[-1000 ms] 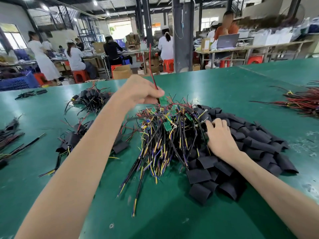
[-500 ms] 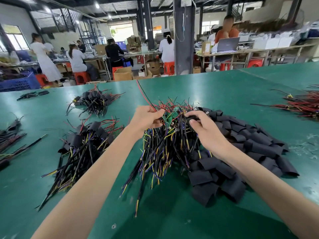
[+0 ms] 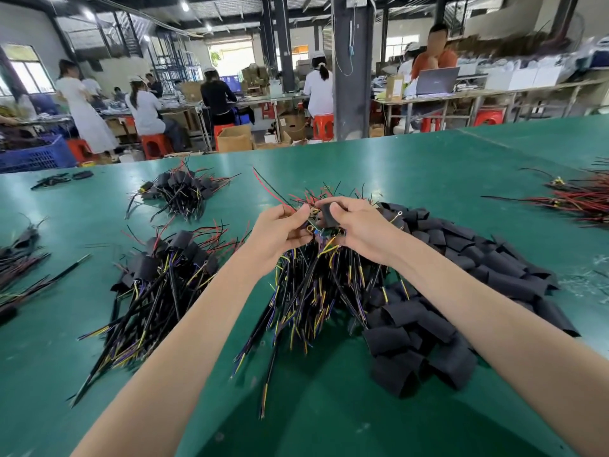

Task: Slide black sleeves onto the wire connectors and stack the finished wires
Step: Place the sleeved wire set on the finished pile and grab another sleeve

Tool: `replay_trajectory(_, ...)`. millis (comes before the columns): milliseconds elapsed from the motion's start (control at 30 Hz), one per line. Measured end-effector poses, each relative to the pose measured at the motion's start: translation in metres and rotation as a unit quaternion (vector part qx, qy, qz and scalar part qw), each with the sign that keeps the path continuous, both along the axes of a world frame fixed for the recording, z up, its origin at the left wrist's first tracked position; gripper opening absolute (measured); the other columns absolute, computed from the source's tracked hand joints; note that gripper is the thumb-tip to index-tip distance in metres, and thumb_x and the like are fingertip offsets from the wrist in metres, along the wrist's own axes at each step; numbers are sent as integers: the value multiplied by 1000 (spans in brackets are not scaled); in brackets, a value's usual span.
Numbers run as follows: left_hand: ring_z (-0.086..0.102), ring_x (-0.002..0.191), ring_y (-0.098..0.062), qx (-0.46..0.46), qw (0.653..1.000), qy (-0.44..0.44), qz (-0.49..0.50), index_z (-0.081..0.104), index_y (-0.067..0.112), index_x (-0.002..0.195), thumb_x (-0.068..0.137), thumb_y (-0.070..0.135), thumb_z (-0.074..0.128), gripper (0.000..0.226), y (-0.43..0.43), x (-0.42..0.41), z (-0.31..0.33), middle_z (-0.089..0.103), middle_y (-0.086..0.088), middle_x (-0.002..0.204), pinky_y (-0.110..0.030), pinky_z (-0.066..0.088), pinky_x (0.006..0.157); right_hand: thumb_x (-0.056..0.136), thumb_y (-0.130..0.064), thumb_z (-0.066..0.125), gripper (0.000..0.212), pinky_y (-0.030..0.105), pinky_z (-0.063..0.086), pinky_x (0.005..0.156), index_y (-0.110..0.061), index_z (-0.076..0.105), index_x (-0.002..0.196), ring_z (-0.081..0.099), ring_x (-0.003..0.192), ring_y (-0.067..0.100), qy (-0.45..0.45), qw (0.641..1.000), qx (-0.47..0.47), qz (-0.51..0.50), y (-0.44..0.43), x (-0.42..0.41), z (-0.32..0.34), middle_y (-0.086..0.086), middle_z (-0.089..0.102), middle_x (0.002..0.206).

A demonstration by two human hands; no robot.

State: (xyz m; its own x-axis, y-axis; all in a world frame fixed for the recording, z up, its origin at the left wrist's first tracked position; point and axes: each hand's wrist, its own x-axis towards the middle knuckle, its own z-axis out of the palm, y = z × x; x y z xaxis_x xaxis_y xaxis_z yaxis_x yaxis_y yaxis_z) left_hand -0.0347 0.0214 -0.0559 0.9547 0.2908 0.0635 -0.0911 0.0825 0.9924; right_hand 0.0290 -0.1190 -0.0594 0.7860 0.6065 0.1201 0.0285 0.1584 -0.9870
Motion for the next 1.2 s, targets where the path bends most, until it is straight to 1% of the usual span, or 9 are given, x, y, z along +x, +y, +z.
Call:
replay_trajectory(133,58,57,-14,-52,998,-40,10,46,11,76,95,14,55,21,14,-7,-2,47,-1,72,-33,59,72,103,-10,31,26,32,50,69,-14,57,99,58,81,12,-27,998,-23,-50,1,9,6,6,55,89)
replay_trajectory(267,63,61,-23,-161,979,-124,36,45,10,78,97,17,48,21,38,-22,7,48,-10,73,-31,57,60,103,-11,30,24,35,51,75,-9,53,111,56,80,11,-34,996,-28,-80,-3,18,9,4,55,86)
replay_trajectory(467,57,51,-14,-262,917,-257,158,46,11,73,102,28,41,33,68,-40,40,51,0,54,-28,55,56,102,-14,34,22,27,43,75,-21,54,106,56,83,12,-151,974,-132,-103,-4,18,2,1,59,86)
replay_trajectory(600,61,58,-11,-91,954,-232,167,48,9,65,101,23,42,39,65,-46,58,54,3,53,-31,58,62,101,-13,36,23,32,48,83,-18,53,115,54,91,13,-227,951,-193,-80,-1,12,0,2,54,100)
replay_trajectory(700,58,53,-9,169,960,-159,155,61,7,81,102,15,40,31,52,-46,58,60,-2,69,-27,55,57,100,-12,40,28,19,34,82,-10,52,124,47,97,12,-297,923,-228,-90,3,5,1,1,50,111)
replay_trajectory(767,55,55,-13,344,923,-116,127,62,11,106,101,7,38,25,42,-46,52,64,-5,84,-26,50,53,99,-11,43,29,20,31,93,-8,52,126,46,112,17,-334,909,-232,-95,5,0,1,5,50,121)
replay_trajectory(867,46,55,-18,543,829,-85,105,54,15,129,100,4,37,36,32,-44,35,68,-7,84,-27,42,53,98,-15,47,31,41,29,106,-12,49,128,41,122,22,-369,887,-235,-145,0,-6,-3,7,49,128)
replay_trajectory(1000,53,83,-30,636,757,-81,127,61,16,122,101,22,40,30,27,-51,10,66,-14,84,-39,40,77,96,-16,51,38,18,28,87,-8,45,133,45,105,15,-387,878,-186,-210,-26,-11,-19,10,50,119)
replay_trajectory(1200,55,77,-29,640,731,-195,132,67,10,104,98,23,45,26,-2,-59,-20,69,-6,82,-38,43,71,91,-23,58,48,23,37,89,-15,44,136,54,101,21,-411,853,-206,-248,-67,-7,-55,-2,48,110)
